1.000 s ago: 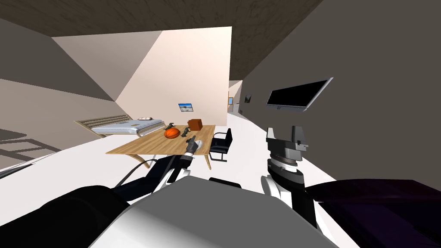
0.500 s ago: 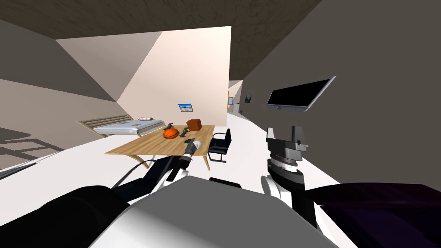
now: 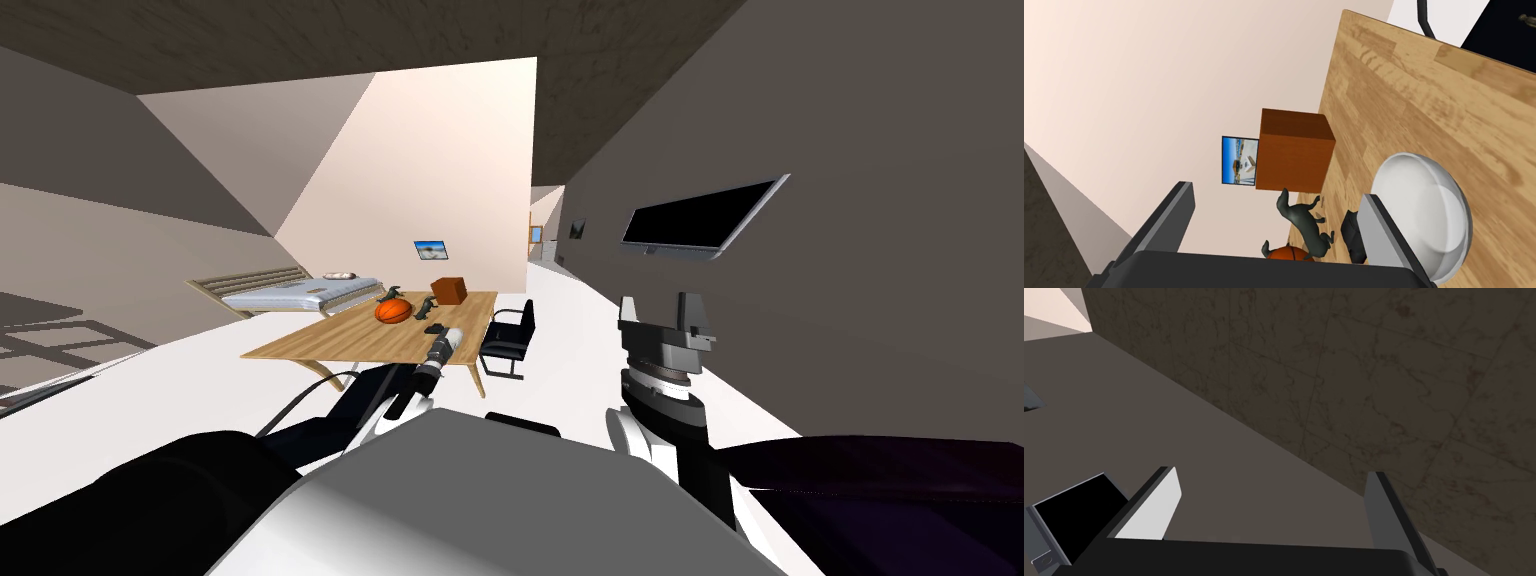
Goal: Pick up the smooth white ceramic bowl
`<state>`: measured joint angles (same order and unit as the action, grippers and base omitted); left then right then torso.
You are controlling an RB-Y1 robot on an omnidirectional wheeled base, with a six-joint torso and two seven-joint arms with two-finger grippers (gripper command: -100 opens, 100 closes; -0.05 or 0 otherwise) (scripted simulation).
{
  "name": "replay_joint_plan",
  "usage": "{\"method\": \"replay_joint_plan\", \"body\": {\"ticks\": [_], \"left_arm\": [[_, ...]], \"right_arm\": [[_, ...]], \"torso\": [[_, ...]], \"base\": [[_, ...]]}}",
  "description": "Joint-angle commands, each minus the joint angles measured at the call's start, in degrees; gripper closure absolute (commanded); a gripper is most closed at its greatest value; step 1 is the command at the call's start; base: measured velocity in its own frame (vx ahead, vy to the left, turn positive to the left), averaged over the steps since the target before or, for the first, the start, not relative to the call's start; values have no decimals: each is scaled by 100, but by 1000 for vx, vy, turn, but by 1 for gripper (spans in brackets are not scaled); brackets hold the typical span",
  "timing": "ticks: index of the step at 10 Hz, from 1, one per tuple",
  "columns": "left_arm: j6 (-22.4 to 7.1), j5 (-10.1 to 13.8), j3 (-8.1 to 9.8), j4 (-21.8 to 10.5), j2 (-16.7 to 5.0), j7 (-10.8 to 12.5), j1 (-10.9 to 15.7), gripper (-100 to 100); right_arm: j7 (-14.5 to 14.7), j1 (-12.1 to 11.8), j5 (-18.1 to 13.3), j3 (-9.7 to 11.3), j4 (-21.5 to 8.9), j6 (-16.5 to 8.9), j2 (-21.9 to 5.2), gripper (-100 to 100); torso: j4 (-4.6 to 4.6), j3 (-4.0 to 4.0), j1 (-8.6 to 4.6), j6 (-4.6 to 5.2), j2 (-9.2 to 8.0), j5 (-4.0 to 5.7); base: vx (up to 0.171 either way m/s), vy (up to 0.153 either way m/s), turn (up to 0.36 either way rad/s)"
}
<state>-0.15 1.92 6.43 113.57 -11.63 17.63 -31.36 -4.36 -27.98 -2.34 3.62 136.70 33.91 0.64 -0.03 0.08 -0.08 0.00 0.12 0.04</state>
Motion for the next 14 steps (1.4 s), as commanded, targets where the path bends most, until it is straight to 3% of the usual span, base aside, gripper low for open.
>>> {"method": "replay_joint_plan", "body": {"ticks": [1, 4, 9, 10, 14], "left_arm": [[-286, 127, 90, -134, -91, 3, 50, -100], [-584, 248, 165, -262, -171, -3, 69, -100], [-1529, 749, 453, -765, -499, -74, 160, -100], [-1568, 749, 453, -765, -499, -74, 160, -100], [-2227, 1119, 633, -1127, -721, -158, 233, -100]], "right_arm": [[0, 0, 0, 0, 0, 0, 0, 0], [0, 0, 0, 0, 0, 0, 0, 0], [0, -1, 0, 0, 0, 0, 0, 0], [0, -1, 0, 0, 0, 0, 0, 0], [0, -1, 0, 0, 0, 0, 0, 0]], "torso": [[0, 0, 0, 0, 0, 0], [-1, 2, 0, -1, 4, -1], [-3, 8, 4, -1, 14, -2], [-4, 11, 2, -1, 19, -1], [-4, 10, 14, 0, 17, -3]], "base": [[36, -14, 26], [44, -31, 18], [74, -34, 30], [67, -20, 23], [75, -3, 24]]}}
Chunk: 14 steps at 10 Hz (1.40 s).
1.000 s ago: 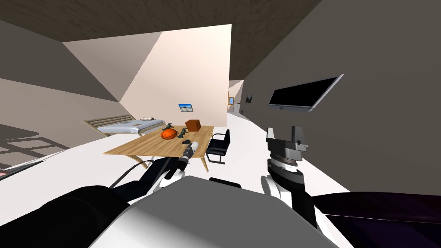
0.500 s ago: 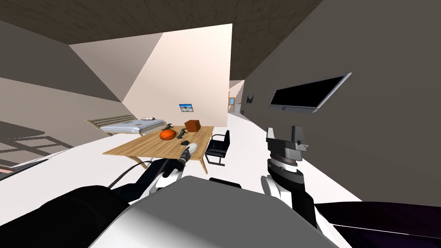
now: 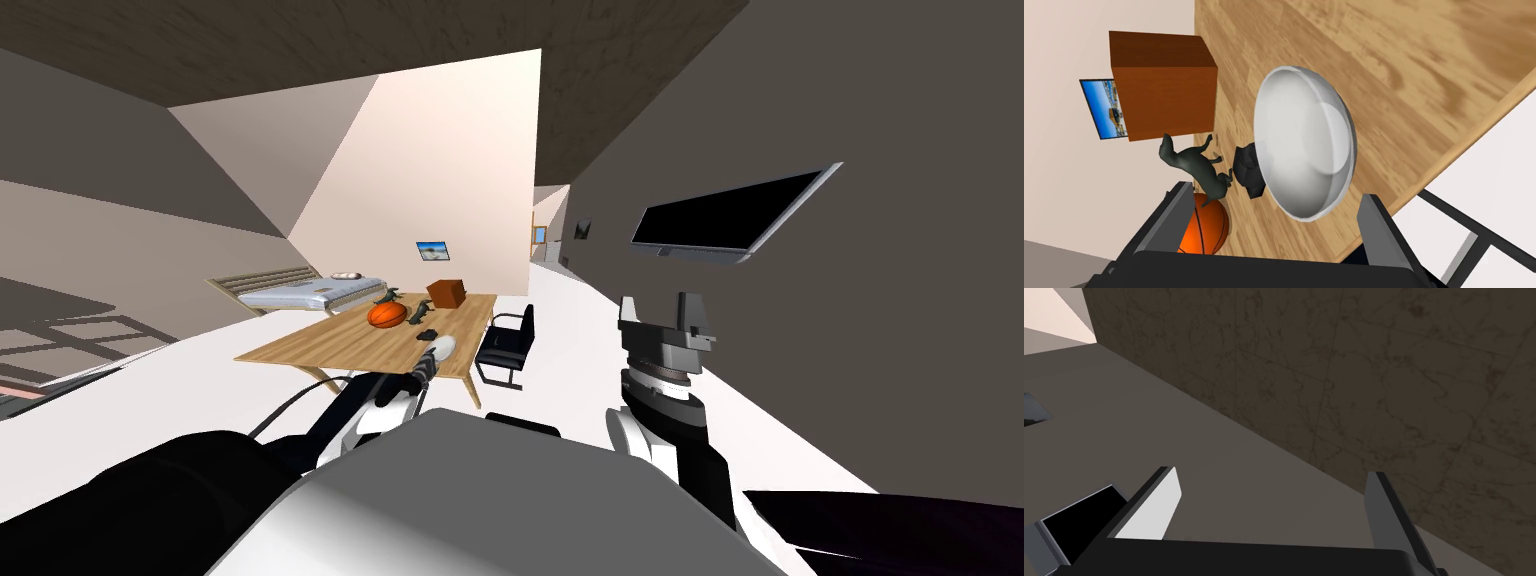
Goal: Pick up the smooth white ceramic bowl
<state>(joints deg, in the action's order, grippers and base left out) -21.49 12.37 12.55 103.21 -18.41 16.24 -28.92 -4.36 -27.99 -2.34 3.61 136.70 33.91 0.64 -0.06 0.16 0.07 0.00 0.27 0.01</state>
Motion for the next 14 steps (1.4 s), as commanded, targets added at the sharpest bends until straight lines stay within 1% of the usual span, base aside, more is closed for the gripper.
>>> {"method": "replay_joint_plan", "body": {"ticks": [1, 4, 5, 7, 10, 11, 12, 13, 14], "left_arm": [[-286, 191, 72, -207, -110, -50, 11, -100], [-810, 512, 186, -538, -280, -140, 68, -100], [-984, 604, 208, -641, -323, -166, 81, -100], [-1239, 757, 222, -832, -373, -210, 94, -100], [-1459, 880, 161, -1049, -348, -240, 75, -100], [-1411, 872, 176, -1018, -364, -238, 72, -100], [-1407, 887, 172, -1038, -369, -246, 70, 0], [-1288, 838, 151, -1233, -319, -273, 169, -100], [-1228, 815, 140, -1331, -294, -287, 218, -100]], "right_arm": [[0, 0, 0, 0, 0, 0, 0, 0], [0, -1, 0, 0, 0, 0, 0, 0], [0, -1, 0, 0, 0, 0, 0, 0], [0, -1, 0, 0, 0, 0, 0, 0], [0, 0, 0, 0, 0, 0, 0, 0], [0, 0, 0, 0, 0, 0, 0, 0], [0, 0, 0, 0, 0, 0, 0, 0], [0, 1, 0, 0, 0, 0, 0, 0], [0, 1, 0, 0, 0, 0, 0, 0]], "torso": [[0, 0, 0, 0, 0, 0], [-4, 12, 4, 0, 21, -1], [-5, 13, 7, 0, 23, -2], [-5, 12, 13, 1, 20, -4], [-4, 9, 6, 1, 14, -2], [-3, 7, 8, 0, 10, -2], [0, -2, 4, 0, -6, -1], [4, -10, 0, 0, -20, 0], [4, -12, 3, 1, -22, -1]], "base": [[80, 8, 30], [127, 13, 25], [128, 32, 11], [123, 32, 0], [110, 20, -19], [44, 13, -4], [9, 2, 0], [15, 17, -5], [23, 28, -11]]}}
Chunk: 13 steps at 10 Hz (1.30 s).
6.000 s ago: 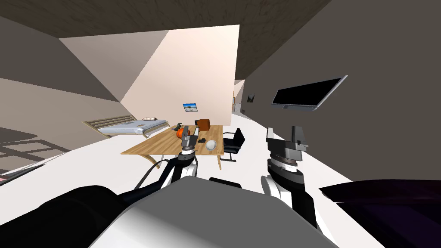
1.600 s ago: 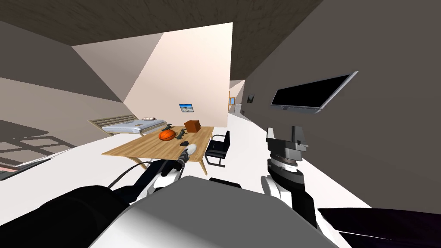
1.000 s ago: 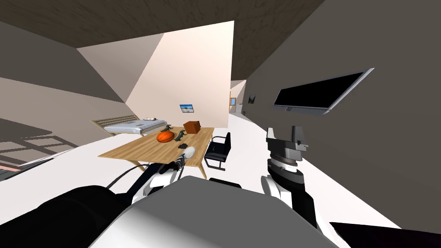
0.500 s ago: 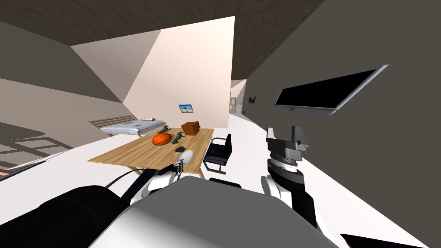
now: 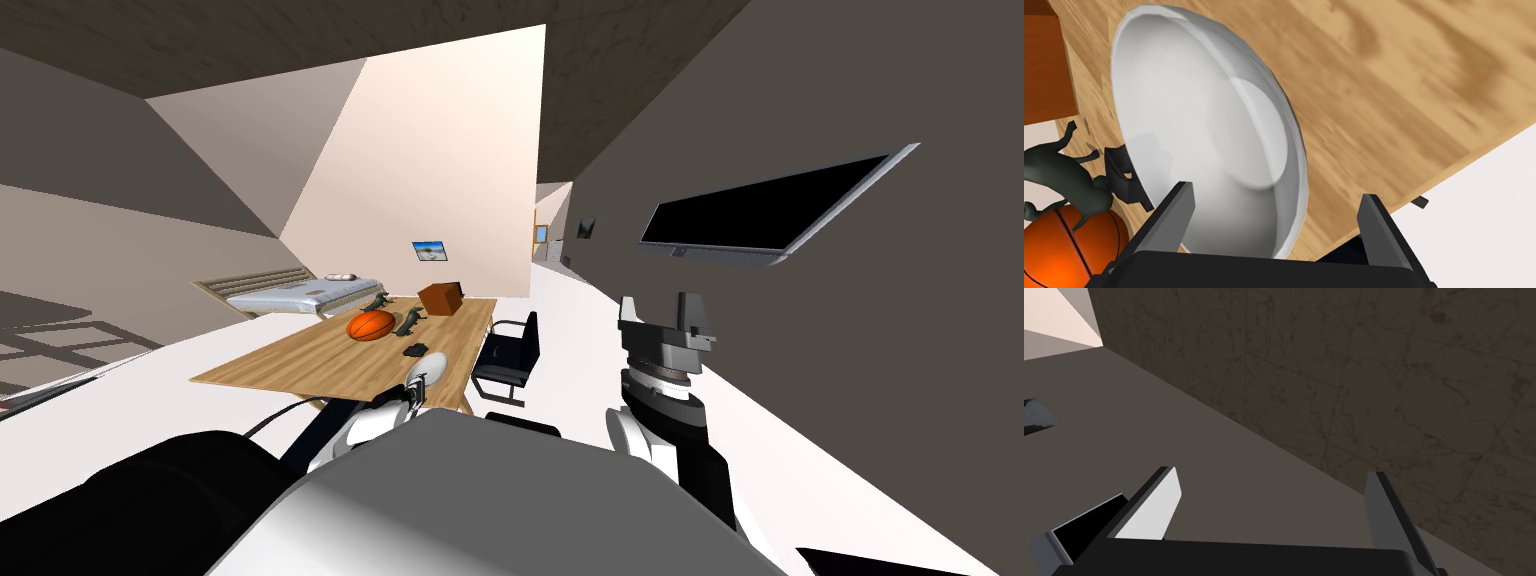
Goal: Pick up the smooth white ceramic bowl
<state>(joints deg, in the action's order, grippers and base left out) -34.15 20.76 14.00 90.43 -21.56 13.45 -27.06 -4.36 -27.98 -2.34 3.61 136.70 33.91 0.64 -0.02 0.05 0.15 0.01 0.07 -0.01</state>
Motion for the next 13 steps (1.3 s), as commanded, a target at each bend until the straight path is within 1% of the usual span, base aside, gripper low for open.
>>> {"method": "replay_joint_plan", "body": {"ticks": [1, 2, 3, 7, 8, 9, 11, 12, 13], "left_arm": [[128, -58, -21, -201, 58, -29, 106, -100], [80, -30, -14, -128, 33, -19, 62, -100], [98, -34, -16, -143, 37, -24, 69, 100], [89, -36, -18, -146, 35, -27, 65, 100], [87, -36, -19, -147, 36, -27, 64, 0], [-21, 0, 6, 45, -4, 6, -17, 100], [-111, 35, 22, 193, -41, 27, -90, 100], [-52, 27, 11, 110, -29, 11, -61, 100], [-62, 31, 12, 122, -29, 15, -67, 0]], "right_arm": [[0, 0, 0, 0, 0, 0, 0, 0], [0, 0, 0, 0, 0, 0, 0, 0], [0, 0, 0, 0, 0, 0, 0, 0], [0, 0, 0, 0, 0, 0, 0, 0], [0, 0, 0, 0, 0, 0, 0, 0], [0, 0, 0, 0, 0, 0, 0, 0], [0, 0, 0, 0, 0, 0, 1, 0], [0, 0, 0, 1, 0, 0, 1, 0], [0, 0, 0, 0, 0, 0, 0, 0]], "torso": [[0, 0, 0, 0, 0, 0], [0, 1, 3, 0, 1, -1], [0, -2, -2, -1, -3, 0], [6, -9, -11, -1, -13, 3], [7, -10, -13, -2, -14, 5], [8, -11, -14, -2, -15, 6], [12, -19, -29, -3, -27, 11], [13, -20, -34, -3, -28, 13], [12, -18, -29, -2, -25, 13]], "base": [[25, 37, -8], [11, 17, -5], [0, 0, 0], [0, 0, 0], [0, 0, 0], [-18, -16, 10], [-20, -32, 8], [-8, -16, 6], [0, 0, 0]]}}
